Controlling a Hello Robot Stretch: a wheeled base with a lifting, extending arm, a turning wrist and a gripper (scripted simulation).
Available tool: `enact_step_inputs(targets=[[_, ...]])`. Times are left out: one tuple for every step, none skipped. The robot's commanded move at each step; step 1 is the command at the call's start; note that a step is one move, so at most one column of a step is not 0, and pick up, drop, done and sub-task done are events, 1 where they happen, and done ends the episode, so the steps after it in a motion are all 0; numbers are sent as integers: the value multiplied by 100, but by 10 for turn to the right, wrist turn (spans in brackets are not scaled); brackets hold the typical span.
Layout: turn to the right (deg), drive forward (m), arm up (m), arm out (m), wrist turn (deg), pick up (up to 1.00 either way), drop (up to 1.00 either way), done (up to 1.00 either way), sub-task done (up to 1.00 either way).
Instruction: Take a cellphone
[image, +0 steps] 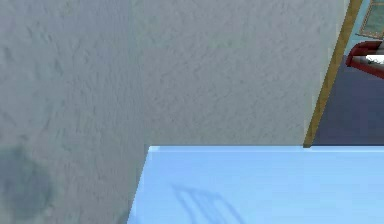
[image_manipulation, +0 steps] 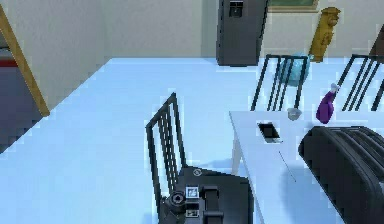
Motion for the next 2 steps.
enact_step_inputs(targets=[[0,0,0,0,450,0,0,0,0],[0,0,0,0,450,0,0,0,0]])
